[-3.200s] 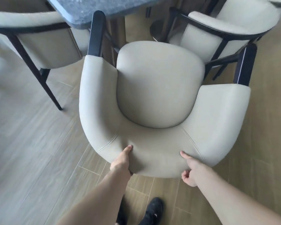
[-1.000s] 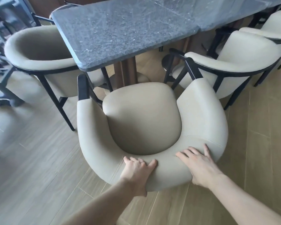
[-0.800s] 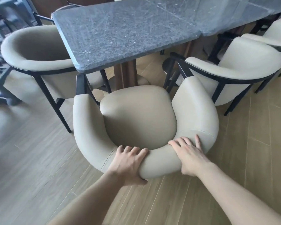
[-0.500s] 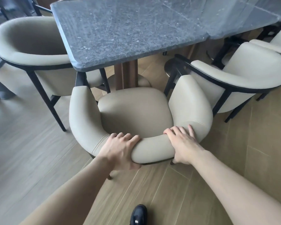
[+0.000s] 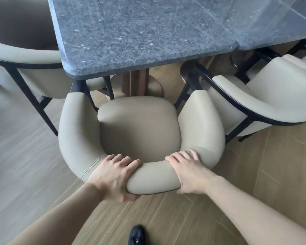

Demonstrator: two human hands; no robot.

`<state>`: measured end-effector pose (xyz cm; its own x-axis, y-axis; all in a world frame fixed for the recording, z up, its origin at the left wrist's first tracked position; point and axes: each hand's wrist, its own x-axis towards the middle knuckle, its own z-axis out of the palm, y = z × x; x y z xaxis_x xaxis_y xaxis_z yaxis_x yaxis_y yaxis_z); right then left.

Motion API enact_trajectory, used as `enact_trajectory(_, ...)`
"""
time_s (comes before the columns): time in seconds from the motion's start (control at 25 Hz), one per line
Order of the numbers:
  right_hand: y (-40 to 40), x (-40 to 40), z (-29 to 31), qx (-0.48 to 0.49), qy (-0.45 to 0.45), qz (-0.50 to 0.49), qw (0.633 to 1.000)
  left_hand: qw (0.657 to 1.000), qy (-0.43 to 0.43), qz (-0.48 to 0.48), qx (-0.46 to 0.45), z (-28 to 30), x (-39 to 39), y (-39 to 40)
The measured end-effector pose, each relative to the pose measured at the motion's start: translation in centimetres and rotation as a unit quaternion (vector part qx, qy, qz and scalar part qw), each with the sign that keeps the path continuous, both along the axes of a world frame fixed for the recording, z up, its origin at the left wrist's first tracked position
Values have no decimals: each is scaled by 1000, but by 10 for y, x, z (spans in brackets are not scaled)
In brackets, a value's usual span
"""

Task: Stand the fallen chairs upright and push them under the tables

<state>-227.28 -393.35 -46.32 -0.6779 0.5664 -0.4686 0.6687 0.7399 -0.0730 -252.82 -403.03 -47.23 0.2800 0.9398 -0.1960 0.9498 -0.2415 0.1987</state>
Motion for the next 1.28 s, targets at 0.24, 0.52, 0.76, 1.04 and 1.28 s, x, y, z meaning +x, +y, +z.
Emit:
enact_trajectory(0.24,35,10,9,7,-24,62,998,998,21,24,-51,7,23,21)
enact_trajectory(0.52,58,27,7,-3,15,69,997,995,60,26,-75,12,40,43)
enact_trajectory(0.76,64,37,2,5,21,87,996,990,99,48,-85,12,55,45)
enact_trajectory(1.04,89,86,4,14,-1,116,993,989,100,98,-49,8,120,48)
enact_trajectory(1.28,98,118,5,45,4,141,989,989,85,123,-20,6,160,47)
